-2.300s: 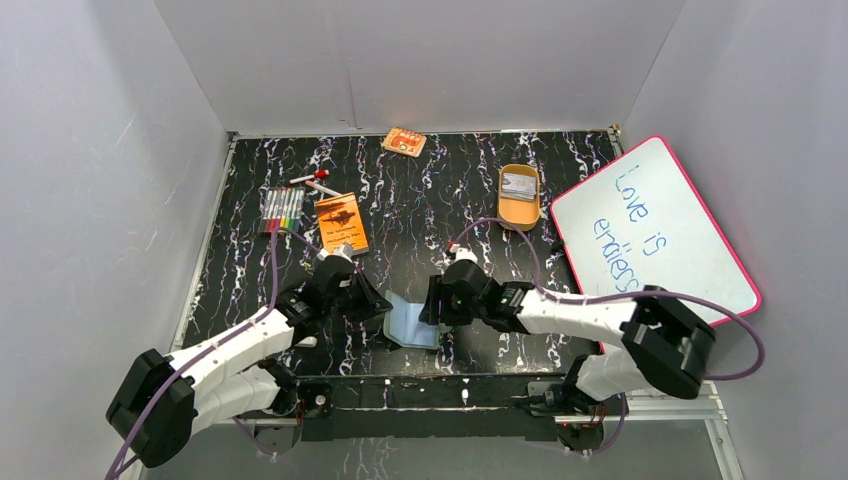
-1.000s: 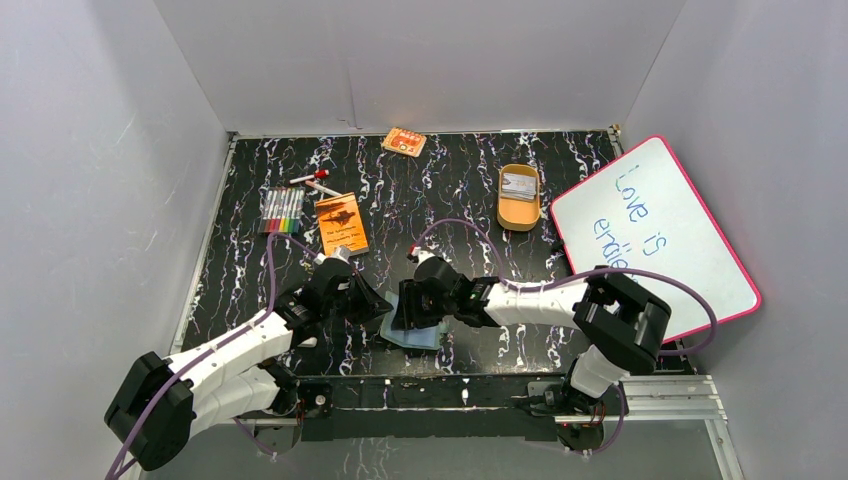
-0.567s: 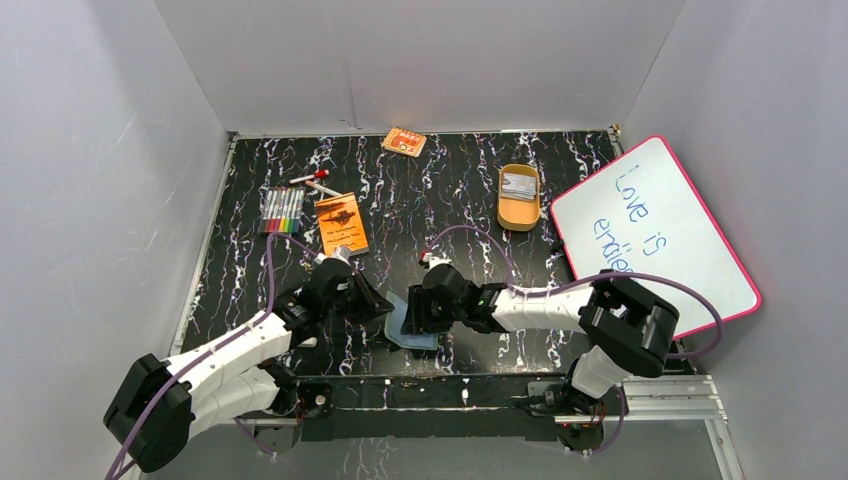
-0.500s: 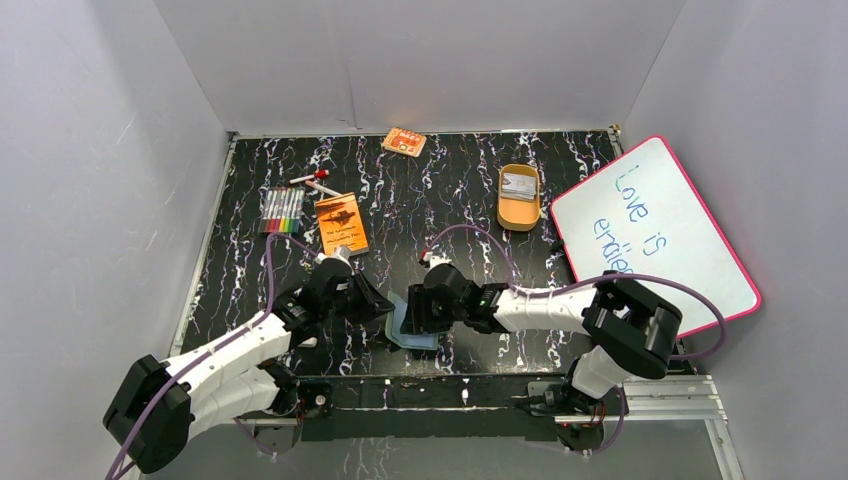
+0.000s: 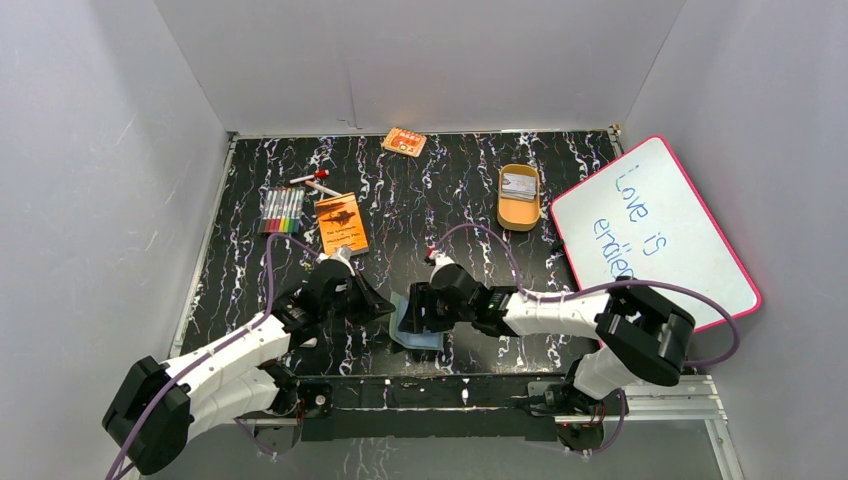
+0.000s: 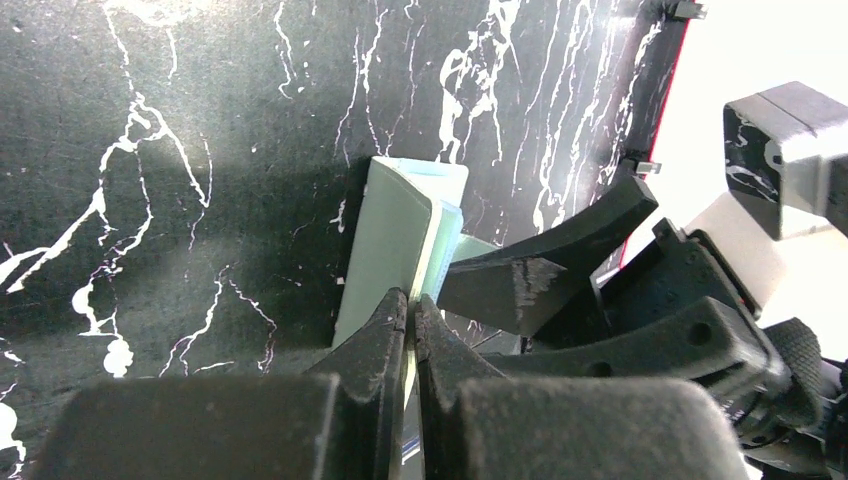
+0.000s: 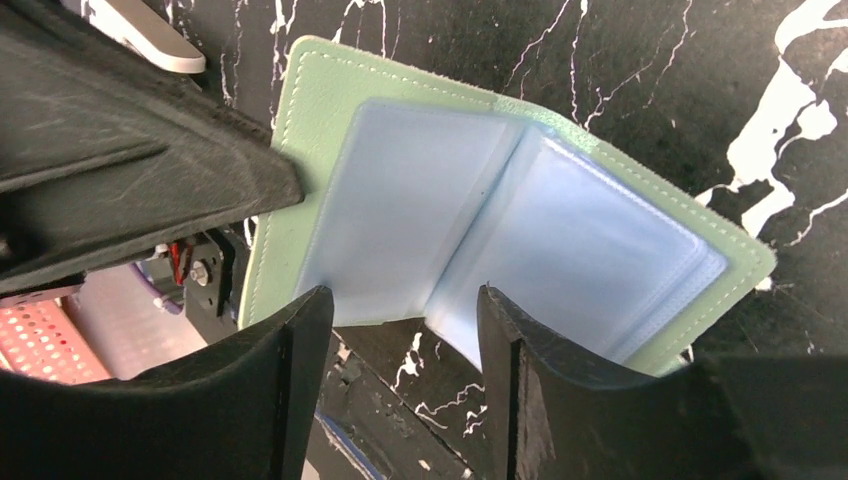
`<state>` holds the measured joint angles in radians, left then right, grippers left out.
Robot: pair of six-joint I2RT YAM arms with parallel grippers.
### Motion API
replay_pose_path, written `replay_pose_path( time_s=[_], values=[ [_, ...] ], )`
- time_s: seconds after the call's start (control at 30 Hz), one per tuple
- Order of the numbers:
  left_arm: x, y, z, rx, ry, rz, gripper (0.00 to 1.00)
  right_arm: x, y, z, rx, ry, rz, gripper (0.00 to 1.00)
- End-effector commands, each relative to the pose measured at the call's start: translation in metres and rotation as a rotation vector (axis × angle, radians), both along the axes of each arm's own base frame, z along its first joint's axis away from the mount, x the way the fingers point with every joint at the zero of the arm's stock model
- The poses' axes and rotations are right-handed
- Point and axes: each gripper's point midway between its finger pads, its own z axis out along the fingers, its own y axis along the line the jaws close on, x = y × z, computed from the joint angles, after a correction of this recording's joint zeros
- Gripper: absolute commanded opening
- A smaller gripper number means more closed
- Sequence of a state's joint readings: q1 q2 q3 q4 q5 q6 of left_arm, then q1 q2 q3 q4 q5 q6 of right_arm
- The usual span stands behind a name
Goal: Put the credit cards into the card holder
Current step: Open the card holder at the center of the board.
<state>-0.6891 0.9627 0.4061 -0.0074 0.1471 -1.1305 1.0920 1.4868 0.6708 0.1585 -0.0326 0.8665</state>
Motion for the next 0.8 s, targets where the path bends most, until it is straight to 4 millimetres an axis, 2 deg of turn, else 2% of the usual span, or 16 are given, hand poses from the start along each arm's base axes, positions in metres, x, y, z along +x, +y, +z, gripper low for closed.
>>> replay_pose_path(
  time_s=[0.0,0.53,0.67,0.77],
  values=[
    [-0.005,0.0,-0.005,0.0,0.017,-0.01,0.0,0.007,0.007,0.03,0.141,-0.026,-0.034,0.65],
    [-0.006,0.002,-0.005,-0.009,0.018,0.004,0.0,0.011,0.017,0.033,0.241,0.062,-0.034,0.74],
    [-0.006,0.003,-0.005,-0.008,0.016,0.007,0.0,0.012,0.014,0.024,0.2,0.075,-0.042,0.67],
    [-0.007,0.004,-0.006,-0.005,0.016,0.008,0.0,0.011,0.009,0.015,0.173,0.085,-0.06,0.57]
  ],
)
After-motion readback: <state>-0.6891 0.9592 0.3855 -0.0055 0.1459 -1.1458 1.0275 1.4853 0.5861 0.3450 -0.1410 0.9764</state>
